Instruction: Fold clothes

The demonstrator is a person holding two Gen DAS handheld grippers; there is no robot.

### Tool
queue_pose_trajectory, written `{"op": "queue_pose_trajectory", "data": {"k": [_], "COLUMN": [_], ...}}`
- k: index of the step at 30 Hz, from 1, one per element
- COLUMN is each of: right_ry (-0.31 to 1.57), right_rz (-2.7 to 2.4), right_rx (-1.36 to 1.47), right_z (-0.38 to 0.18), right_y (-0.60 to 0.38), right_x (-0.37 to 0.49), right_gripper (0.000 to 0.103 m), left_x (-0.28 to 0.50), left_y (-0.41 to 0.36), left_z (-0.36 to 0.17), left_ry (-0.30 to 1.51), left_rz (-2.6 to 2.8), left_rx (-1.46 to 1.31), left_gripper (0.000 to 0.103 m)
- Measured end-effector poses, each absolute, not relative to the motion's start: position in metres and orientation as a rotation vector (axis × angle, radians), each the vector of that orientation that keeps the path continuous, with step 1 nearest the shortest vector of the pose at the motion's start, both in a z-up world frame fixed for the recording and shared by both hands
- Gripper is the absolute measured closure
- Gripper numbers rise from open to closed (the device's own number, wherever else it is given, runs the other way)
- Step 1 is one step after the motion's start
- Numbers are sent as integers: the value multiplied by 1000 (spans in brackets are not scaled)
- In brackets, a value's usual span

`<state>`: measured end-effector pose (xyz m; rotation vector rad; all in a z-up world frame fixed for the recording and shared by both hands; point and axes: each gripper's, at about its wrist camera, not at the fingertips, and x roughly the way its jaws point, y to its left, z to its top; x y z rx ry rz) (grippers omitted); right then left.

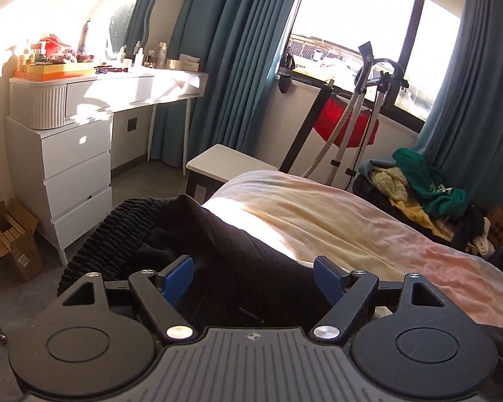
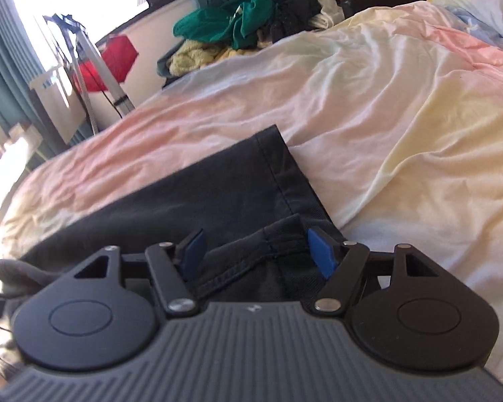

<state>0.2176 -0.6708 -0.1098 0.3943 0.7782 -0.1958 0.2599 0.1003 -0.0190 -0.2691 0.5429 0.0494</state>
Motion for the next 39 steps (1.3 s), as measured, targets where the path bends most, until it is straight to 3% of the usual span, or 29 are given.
{"op": "queue_pose_trajectory", "data": {"k": [5,6,7,9,15,20,28,33,36,38,39], "right_ry": [862,864,863,815,469,429,582,630,519,439,401], "right_rz": [-214,-198,-179,-160,-174,-320,-458,-559,-587,-600,-605], "right_rx": [363,361,349,306,276,284,279,444,628,701,729], "right_z": [-112,-111,-107,-90,1,16,-81,-113,-104,-97,-95], "right_y": [-666,-666,-664,-656,-650,-670,-674,-681,-691,-687,-683], "right_x": [225,224,222,216,208,270,360,343,306,274,257], "right_gripper": [40,61,74,84,86,86,83,66,60,49,38], "left_x": [234,232,229,223,223,211,218,219,211,204,198], "left_y": [79,75,71,63,67,77,124,144,147,149,151], "left_z": [-39,-44,-50,-60,-73,-77,-91,-95,-95,-95,-96], "left_ry": [572,578,584,595,580,489,546,558,564,562,559], "left_rz": [14,10,7,0,-8,60,161,192,181,170,168], "left_rx": [-274,-272,-270,-267,-309,-345,-552,-664,-669,-685,-697], "left_gripper": [22,22,22,22,23,23,19,17,15,15,14]}}
